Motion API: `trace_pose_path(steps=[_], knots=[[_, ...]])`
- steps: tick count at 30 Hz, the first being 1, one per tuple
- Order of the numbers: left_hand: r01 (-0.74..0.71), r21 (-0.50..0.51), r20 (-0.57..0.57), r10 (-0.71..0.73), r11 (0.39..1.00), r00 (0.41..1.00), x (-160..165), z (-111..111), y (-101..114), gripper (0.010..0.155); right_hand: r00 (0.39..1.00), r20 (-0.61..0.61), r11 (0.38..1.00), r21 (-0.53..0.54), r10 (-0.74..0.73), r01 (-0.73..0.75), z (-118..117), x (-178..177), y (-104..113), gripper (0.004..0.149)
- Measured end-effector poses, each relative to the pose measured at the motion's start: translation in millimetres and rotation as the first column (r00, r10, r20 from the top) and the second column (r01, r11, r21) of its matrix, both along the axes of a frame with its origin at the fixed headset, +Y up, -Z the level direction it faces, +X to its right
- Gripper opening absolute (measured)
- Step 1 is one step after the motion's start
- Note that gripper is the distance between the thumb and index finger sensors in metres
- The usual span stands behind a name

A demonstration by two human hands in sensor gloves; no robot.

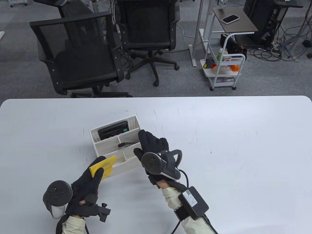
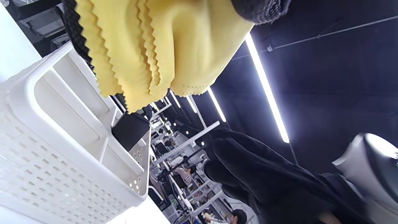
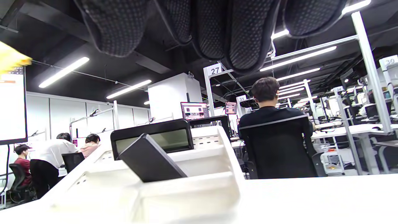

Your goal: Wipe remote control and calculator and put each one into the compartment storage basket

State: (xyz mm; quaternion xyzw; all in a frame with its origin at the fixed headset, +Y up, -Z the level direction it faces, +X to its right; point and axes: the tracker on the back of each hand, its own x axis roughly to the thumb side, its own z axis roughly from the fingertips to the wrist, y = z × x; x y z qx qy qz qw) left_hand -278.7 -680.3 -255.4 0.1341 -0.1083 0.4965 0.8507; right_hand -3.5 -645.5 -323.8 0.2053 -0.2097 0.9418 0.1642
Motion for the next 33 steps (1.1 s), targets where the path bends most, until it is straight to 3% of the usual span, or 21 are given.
trace_pose_path(steps=[6, 15, 21, 24, 28, 33], knots=[[0.010, -0.001, 0.012, -0.010, 1.000, 1.000, 1.7, 0.2, -1.1, 0.050, 0.998, 0.044, 0.999, -0.015, 0.050, -0.049, 53.5, 39.7, -18.8, 0.072], [0.126, 0.026, 0.000, -0.127, 0.992, 0.992, 5.7, 2.4, 2.4, 0.050, 0.976, 0.115, 0.982, -0.060, 0.184, -0.178, 98.6, 74.0, -46.6, 0.079], [0.192, 0.028, 0.006, -0.193, 0.981, 0.981, 8.3, 1.0, 1.9, 0.050, 0.981, 0.106, 0.983, -0.107, 0.163, -0.152, 101.6, 79.7, -67.2, 0.084], [0.203, 0.044, -0.003, -0.203, 0.978, 0.979, 8.1, 2.0, 4.7, 0.051, 0.985, 0.089, 0.973, -0.193, 0.149, -0.130, 99.6, 81.5, -76.3, 0.087], [0.199, 0.056, -0.013, -0.198, 0.978, 0.980, 11.5, -1.0, 8.1, 0.050, 0.987, 0.072, 0.964, -0.233, 0.146, -0.125, 97.2, 83.8, -87.7, 0.086], [0.249, -0.005, -0.005, -0.249, 0.969, 0.968, 20.0, -16.2, 11.5, 0.049, 0.982, 0.080, 0.948, -0.285, 0.171, -0.141, 94.9, 89.9, -94.0, 0.086]])
